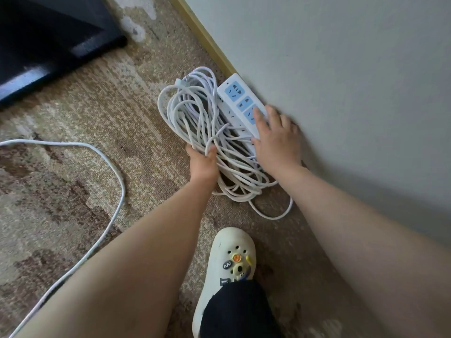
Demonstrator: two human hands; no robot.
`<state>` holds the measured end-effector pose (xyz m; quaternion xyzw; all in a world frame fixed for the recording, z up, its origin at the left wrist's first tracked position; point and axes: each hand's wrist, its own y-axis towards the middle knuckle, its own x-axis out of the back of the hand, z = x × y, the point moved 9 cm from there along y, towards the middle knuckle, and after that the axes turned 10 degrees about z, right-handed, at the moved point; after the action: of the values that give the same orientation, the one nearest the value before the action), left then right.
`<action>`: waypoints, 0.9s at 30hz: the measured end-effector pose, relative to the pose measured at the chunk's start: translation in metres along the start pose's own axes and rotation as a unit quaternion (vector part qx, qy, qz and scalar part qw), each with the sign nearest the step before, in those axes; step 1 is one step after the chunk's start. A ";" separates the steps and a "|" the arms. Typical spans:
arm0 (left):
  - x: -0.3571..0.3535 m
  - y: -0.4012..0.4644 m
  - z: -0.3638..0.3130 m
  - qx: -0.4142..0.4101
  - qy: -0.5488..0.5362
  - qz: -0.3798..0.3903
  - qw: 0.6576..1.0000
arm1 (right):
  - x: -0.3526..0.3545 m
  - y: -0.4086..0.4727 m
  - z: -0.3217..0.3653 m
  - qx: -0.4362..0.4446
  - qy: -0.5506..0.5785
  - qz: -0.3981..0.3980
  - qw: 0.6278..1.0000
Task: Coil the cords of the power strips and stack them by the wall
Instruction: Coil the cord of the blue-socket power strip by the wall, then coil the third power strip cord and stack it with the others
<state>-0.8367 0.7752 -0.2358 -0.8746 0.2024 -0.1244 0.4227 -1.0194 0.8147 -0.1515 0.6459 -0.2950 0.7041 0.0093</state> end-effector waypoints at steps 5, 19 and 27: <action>0.018 -0.013 0.003 0.063 0.059 -0.017 0.996 | -0.005 -0.010 0.004 0.001 0.004 0.037 0.999; 0.033 -0.053 -0.036 -0.023 0.269 0.026 0.963 | 0.011 -0.030 0.010 -0.065 0.006 0.078 0.995; 0.070 -0.136 -0.087 -0.081 0.444 0.098 0.887 | 0.094 -0.068 0.103 0.095 0.083 0.061 0.990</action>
<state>-0.7749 0.7598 -0.0724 -0.7347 0.4629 -0.4411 0.2268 -0.9146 0.7921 -0.0387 0.5643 -0.2638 0.7791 -0.0709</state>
